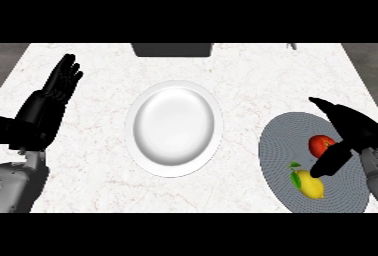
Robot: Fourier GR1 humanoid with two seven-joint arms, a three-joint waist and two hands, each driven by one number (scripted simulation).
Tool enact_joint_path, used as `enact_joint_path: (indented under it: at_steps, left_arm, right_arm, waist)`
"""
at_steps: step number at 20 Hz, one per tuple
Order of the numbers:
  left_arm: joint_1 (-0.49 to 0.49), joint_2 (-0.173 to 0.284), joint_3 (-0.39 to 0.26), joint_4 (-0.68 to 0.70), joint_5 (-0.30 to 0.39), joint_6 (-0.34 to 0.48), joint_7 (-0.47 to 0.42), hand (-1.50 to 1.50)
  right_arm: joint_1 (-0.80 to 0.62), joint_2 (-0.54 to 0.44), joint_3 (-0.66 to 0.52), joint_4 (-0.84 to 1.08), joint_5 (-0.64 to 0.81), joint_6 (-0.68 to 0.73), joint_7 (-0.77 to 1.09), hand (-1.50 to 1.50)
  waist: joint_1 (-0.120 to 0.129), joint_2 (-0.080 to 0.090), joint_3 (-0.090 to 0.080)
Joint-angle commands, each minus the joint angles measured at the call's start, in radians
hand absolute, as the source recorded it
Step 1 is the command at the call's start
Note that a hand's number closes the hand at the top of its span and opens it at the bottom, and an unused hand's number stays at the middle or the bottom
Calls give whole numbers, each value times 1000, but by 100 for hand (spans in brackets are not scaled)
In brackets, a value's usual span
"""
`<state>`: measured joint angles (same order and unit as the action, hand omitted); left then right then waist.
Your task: Pick the tomato from the placemat and place it in the plate
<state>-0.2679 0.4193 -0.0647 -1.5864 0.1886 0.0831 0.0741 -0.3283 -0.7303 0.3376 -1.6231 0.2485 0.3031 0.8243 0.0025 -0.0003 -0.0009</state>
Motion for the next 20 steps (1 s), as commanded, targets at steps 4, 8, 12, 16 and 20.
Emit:
enact_joint_path:
  at_steps: [4, 8, 12, 16, 20]
  left_arm:
    - [30, 9, 52, -68, 1, -29, 42, 0]
    - [-2, -55, 7, -48, -57, -12, 58, 0]
    - [-42, -58, 67, -22, -62, -40, 72, 0]
    - [21, -68, 84, 24, -75, -85, -35, 0]
    - [-15, -86, 89, 16, -96, -77, 8, 0]
  right_arm:
    - [22, -16, -40, 83, 82, 95, 4, -150]
    - [-40, 55, -67, 225, 152, 103, -25, -150]
    - [42, 102, -96, 123, 190, 136, 9, -150]
    - [-34, 157, -110, 339, 255, 110, -127, -150]
    - [50, 174, -120, 401, 305, 64, -242, -150]
  waist:
    - [0, -1, 1]
    - [4, 1, 1]
    - [-4, 0, 1]
    - [3, 2, 1]
    - [0, 1, 1]
